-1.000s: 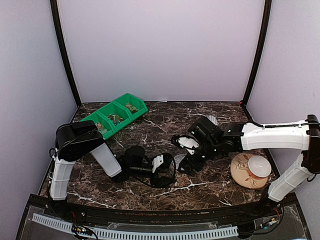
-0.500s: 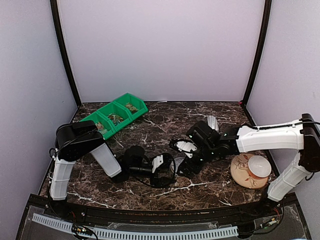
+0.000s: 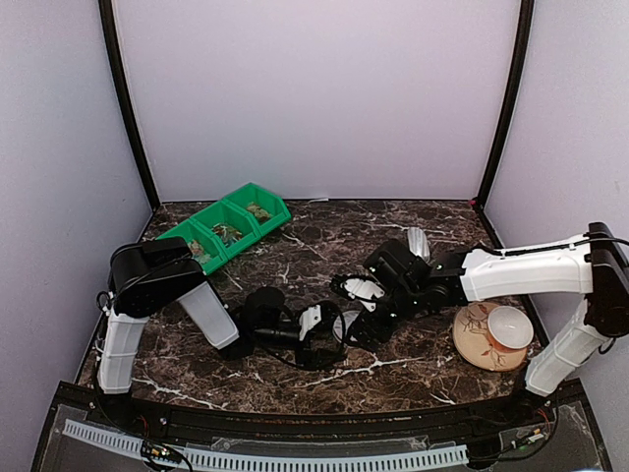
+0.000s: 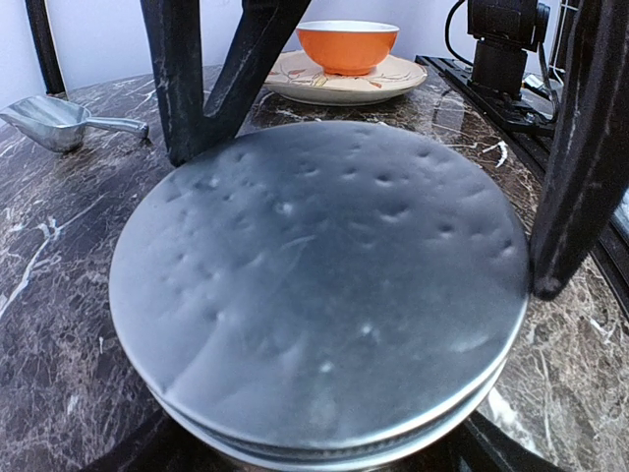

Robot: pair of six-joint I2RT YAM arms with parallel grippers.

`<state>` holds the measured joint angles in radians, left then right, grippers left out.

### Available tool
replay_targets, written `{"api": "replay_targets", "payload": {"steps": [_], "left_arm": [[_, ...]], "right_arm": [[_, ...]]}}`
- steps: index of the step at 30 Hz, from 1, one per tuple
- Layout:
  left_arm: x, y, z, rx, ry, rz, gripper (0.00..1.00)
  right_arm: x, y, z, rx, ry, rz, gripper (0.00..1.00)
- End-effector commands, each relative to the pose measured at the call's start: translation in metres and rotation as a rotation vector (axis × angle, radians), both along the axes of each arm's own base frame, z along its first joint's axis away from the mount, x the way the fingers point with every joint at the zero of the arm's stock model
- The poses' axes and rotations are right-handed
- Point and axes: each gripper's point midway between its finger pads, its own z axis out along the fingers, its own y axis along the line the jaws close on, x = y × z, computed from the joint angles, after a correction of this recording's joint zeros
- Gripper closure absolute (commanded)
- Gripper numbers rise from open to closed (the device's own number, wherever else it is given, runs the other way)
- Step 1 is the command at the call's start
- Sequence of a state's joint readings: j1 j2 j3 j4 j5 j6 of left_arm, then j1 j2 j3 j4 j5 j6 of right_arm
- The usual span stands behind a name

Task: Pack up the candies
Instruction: Place the bottle lid on the packing bottle.

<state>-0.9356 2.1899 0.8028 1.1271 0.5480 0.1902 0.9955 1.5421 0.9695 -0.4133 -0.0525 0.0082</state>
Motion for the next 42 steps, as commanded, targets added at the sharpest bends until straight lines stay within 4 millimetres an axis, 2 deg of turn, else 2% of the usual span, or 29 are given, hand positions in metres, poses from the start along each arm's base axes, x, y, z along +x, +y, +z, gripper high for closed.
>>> {"api": "replay_targets", "payload": {"steps": [1,5,15,22,29,32,33,35,42], "left_arm": [[-0.012,0.014,-0.041,0.125,0.134,0.017,0.16],[-0.012,0.014,-0.042,0.124,0.134,0.017,0.16],[-0.012,0.014,-0.041,0.123,0.135,0.017,0.17],[-0.01,0.013,-0.039,0.107,0.146,0.036,0.18],[-0.01,0.01,-0.033,0.067,0.178,0.037,0.12],[-0.01,0.009,-0.035,0.073,0.183,0.036,0.08],[-0.01,0.008,-0.037,0.08,0.185,0.032,0.04],[-0.011,0.008,-0.041,0.097,0.19,0.024,0.03],[-0.012,0.007,-0.043,0.114,0.191,0.016,0.11]], "right_arm": [[-0.006,0.003,0.0,0.013,-0.002,0.017,0.13],[-0.007,0.001,0.002,0.018,-0.005,0.013,0.13],[-0.006,0.002,-0.011,0.021,-0.003,-0.01,0.13],[-0.003,0.002,-0.008,0.052,-0.021,-0.047,0.13],[0.0,0.0,-0.003,0.105,-0.035,-0.095,0.14],[0.0,0.0,-0.005,0.11,-0.035,-0.105,0.14],[0.001,0.0,-0.004,0.113,-0.037,-0.106,0.14],[0.001,0.0,-0.005,0.111,-0.038,-0.107,0.14],[0.003,-0.002,-0.003,0.096,-0.053,-0.118,0.14]]}}
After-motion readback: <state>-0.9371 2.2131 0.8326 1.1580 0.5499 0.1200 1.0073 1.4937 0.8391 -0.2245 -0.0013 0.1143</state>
